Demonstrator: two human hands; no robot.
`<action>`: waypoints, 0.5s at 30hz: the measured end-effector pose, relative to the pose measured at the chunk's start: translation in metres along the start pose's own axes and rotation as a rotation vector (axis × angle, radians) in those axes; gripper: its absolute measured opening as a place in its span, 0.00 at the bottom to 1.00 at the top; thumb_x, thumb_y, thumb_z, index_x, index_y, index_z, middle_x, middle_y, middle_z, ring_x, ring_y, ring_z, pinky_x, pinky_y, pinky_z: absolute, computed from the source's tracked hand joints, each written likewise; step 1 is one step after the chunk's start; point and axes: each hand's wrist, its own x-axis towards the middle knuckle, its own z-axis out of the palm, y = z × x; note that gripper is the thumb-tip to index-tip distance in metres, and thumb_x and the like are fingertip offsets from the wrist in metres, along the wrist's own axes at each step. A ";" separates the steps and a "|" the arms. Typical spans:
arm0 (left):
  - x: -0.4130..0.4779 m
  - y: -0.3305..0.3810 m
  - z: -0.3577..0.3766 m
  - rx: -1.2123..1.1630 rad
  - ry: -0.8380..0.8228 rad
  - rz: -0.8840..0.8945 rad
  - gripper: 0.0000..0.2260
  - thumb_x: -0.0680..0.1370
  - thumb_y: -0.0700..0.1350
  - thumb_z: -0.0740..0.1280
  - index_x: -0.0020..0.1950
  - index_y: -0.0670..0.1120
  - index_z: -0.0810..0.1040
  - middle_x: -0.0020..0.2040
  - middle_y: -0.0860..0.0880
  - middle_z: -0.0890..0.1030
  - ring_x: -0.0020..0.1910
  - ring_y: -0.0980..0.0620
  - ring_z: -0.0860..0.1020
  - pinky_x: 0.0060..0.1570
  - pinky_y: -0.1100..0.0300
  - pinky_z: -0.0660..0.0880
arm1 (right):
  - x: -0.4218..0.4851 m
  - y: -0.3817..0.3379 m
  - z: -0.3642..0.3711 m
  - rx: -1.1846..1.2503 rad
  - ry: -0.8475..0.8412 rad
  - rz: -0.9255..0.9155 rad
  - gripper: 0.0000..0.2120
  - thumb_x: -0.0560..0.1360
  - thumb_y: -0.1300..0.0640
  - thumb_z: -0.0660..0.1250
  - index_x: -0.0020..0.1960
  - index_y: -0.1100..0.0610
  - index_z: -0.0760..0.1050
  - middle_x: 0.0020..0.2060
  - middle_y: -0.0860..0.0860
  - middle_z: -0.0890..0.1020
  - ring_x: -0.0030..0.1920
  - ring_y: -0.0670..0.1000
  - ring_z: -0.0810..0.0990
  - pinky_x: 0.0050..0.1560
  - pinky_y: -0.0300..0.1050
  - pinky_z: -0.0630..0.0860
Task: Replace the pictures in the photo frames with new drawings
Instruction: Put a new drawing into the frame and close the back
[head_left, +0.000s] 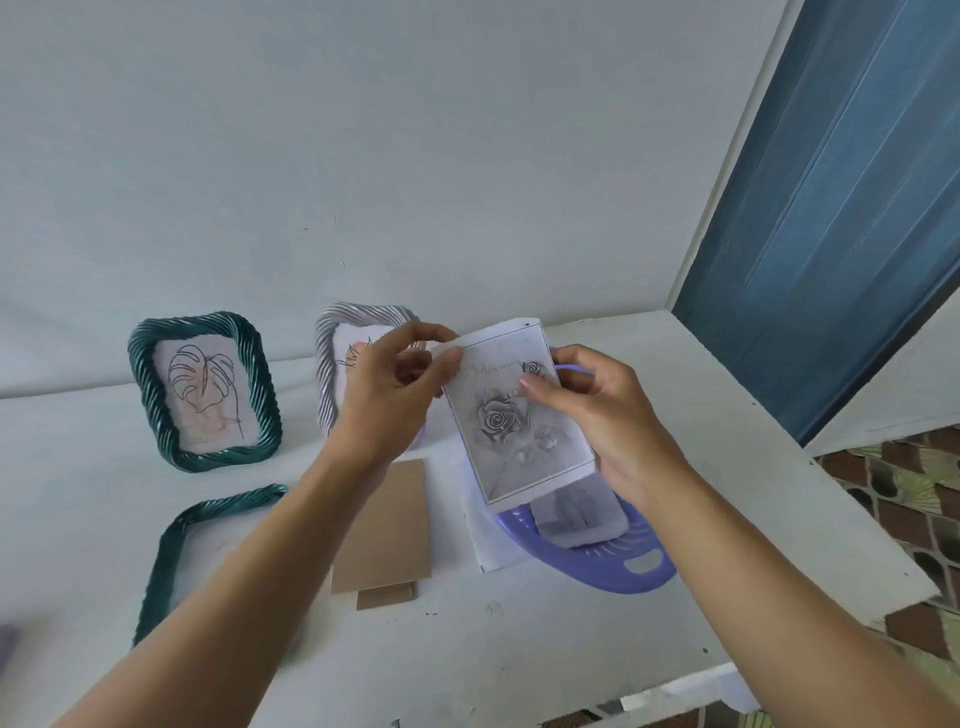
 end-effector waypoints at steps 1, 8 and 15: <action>-0.004 -0.001 -0.010 0.004 0.023 0.013 0.04 0.79 0.43 0.71 0.52 0.49 0.80 0.41 0.31 0.79 0.37 0.49 0.74 0.44 0.56 0.71 | -0.002 -0.002 0.010 0.013 -0.022 0.006 0.10 0.73 0.63 0.74 0.53 0.61 0.80 0.47 0.59 0.86 0.46 0.56 0.85 0.53 0.56 0.80; -0.051 -0.007 -0.090 0.104 0.182 -0.038 0.06 0.76 0.41 0.74 0.48 0.50 0.79 0.37 0.49 0.82 0.35 0.55 0.78 0.40 0.60 0.74 | -0.017 0.018 0.094 0.025 -0.131 0.041 0.01 0.75 0.61 0.72 0.45 0.57 0.81 0.41 0.57 0.85 0.42 0.51 0.83 0.46 0.47 0.76; -0.106 -0.027 -0.161 0.538 0.216 -0.162 0.06 0.74 0.48 0.75 0.48 0.59 0.84 0.51 0.59 0.79 0.44 0.57 0.81 0.42 0.73 0.72 | -0.028 0.050 0.174 -0.079 -0.185 0.010 0.04 0.74 0.58 0.73 0.44 0.58 0.79 0.40 0.56 0.83 0.42 0.49 0.79 0.48 0.47 0.75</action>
